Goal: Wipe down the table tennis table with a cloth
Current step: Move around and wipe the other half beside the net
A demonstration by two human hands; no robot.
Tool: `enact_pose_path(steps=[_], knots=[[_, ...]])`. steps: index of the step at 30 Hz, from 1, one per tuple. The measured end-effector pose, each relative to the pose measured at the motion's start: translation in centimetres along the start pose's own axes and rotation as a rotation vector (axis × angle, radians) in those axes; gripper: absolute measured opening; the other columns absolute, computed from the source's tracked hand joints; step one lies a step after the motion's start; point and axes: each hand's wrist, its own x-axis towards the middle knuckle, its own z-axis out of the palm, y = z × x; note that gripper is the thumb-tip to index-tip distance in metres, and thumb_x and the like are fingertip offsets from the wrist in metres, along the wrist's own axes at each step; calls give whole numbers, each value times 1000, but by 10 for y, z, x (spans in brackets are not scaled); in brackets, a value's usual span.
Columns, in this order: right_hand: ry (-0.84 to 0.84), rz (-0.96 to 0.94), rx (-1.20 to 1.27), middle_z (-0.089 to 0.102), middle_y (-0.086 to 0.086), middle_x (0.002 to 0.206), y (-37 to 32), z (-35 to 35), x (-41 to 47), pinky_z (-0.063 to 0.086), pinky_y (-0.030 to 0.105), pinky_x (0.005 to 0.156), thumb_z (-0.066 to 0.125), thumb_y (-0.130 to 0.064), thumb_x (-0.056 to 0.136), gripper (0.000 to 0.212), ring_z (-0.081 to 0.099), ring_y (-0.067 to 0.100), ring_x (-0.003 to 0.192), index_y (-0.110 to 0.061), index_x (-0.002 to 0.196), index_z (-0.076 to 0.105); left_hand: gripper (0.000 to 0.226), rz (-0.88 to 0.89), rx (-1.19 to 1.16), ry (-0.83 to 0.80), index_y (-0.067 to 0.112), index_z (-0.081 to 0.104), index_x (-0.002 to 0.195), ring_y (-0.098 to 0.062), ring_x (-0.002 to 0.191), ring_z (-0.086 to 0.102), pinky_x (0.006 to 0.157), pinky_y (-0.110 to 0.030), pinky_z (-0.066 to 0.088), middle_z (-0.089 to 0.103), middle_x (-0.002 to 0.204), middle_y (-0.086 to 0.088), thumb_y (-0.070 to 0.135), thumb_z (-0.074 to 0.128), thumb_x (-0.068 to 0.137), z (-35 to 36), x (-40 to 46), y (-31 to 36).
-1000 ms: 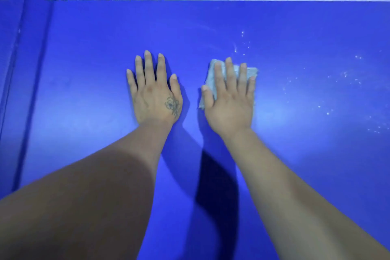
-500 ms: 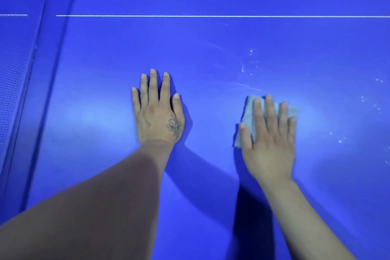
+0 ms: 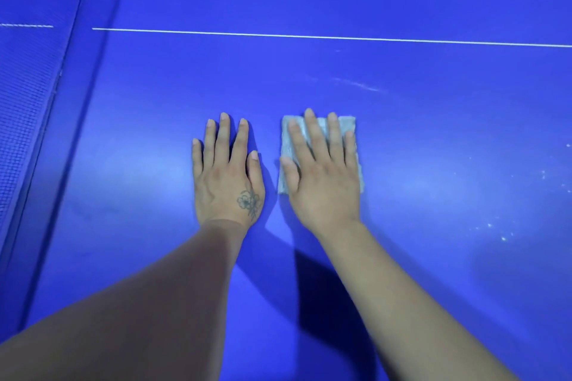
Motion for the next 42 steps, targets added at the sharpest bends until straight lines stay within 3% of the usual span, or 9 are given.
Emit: enact_pose_path(steps=[6, 13, 20, 24, 28, 32, 36, 39, 42], knots=[[12, 209, -43, 20, -1, 177, 57, -14, -43, 10, 57, 131, 28, -51, 111, 63, 9, 32, 165, -26, 169, 26, 60, -5, 6, -8, 21, 32, 169, -26, 166, 12, 134, -53, 12, 22, 178, -5, 39, 23, 112, -2, -1, 2], [46, 429, 46, 13, 2, 178, 95, -20, 64, 1, 59, 131, 22, -52, 110, 67, 3, 36, 165, -24, 170, 22, 59, -3, 26, -1, 22, 31, 169, -26, 167, 11, 133, -54, 14, 21, 178, -4, 37, 24, 113, 0, 0, 1], [-65, 225, 31, 3, 0, 179, 32, -12, 152, -5, 59, 131, 23, -54, 110, 67, -5, 36, 164, -27, 171, 13, 59, -2, 26, -4, 22, 31, 169, -26, 167, 11, 134, -54, 13, 21, 178, -4, 37, 25, 112, 2, 2, -1], [18, 24, -2, 19, 1, 177, -6, 4, 112, 3, 58, 132, 26, -53, 110, 65, 10, 36, 164, -27, 169, 26, 59, -3, 17, -9, 22, 32, 169, -26, 167, 11, 133, -55, 13, 21, 178, -5, 37, 27, 112, 2, 2, -1], [27, -30, -17, 20, -2, 177, 3, 3, 50, 9, 55, 132, 30, -50, 111, 62, 11, 31, 165, -27, 169, 27, 59, 0, 13, -13, 21, 31, 169, -25, 167, 9, 133, -55, 13, 20, 179, -5, 36, 27, 112, 2, 2, -1], [26, 78, -43, 21, -3, 177, 49, -10, 21, 11, 56, 131, 31, -50, 110, 63, 13, 31, 164, -28, 169, 26, 61, -2, 22, -34, 22, 28, 170, -25, 167, 6, 134, -54, 12, 17, 179, -4, 37, 23, 111, 1, 1, -2], [13, 297, -23, 17, -1, 178, 85, -18, 60, 7, 58, 131, 23, -53, 108, 66, 8, 33, 164, -27, 169, 24, 61, -3, 32, -33, 21, 28, 170, -25, 167, 6, 134, -55, 12, 17, 179, -4, 37, 23, 112, 1, 1, -1], [9, 374, 15, 8, 0, 179, 78, -18, 113, 0, 60, 131, 20, -52, 108, 68, 0, 35, 165, -25, 170, 18, 61, -2, 31, -40, 21, 28, 170, -26, 167, 6, 134, -55, 12, 16, 180, -4, 37, 22, 112, 0, 1, 0], [-44, 315, 14, 0, 0, 179, 49, -13, 157, -5, 61, 130, 20, -52, 110, 67, -7, 36, 164, -26, 171, 10, 61, -4, 29, -39, 22, 27, 170, -26, 167, 6, 134, -54, 11, 16, 180, -4, 37, 22, 111, 0, 0, 0]])
